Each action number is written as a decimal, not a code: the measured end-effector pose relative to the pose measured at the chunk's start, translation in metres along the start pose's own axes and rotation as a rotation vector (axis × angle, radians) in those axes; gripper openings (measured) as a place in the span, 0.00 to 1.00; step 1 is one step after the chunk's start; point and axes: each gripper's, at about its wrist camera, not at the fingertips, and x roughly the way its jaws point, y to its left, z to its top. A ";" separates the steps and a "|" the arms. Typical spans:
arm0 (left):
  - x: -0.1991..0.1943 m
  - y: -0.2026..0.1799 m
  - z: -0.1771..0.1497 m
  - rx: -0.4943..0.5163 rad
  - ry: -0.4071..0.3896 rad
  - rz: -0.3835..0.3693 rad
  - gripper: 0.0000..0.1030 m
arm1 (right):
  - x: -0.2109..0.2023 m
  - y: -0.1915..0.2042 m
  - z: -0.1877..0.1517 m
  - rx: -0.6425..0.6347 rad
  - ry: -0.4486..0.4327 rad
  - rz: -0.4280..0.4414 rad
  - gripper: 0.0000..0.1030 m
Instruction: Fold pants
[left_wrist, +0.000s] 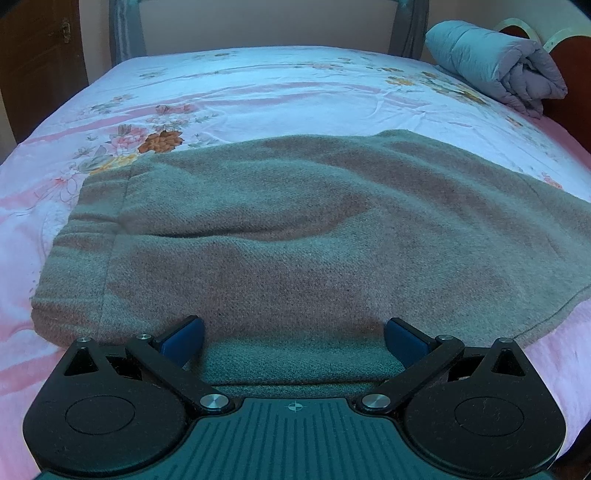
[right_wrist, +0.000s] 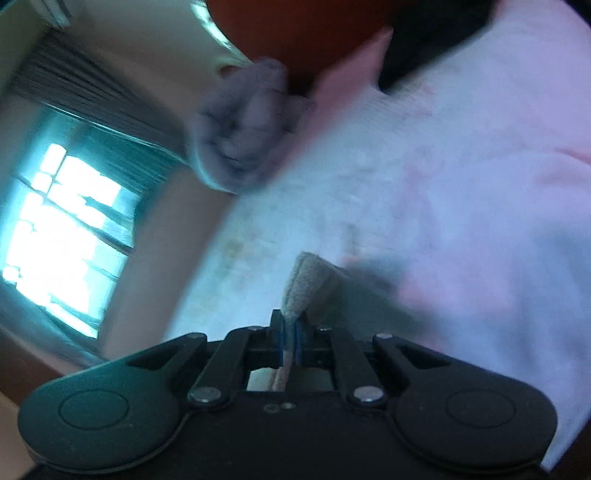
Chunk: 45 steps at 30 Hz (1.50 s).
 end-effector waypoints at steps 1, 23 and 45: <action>0.000 0.000 0.000 0.002 0.003 -0.002 1.00 | 0.010 -0.014 0.000 0.034 0.049 -0.060 0.01; -0.081 0.048 -0.057 -0.407 -0.218 0.139 1.00 | 0.078 0.121 -0.223 0.061 0.661 0.260 0.33; -0.042 0.123 -0.029 -0.697 -0.249 0.068 0.34 | 0.055 0.101 -0.247 0.032 0.667 0.174 0.36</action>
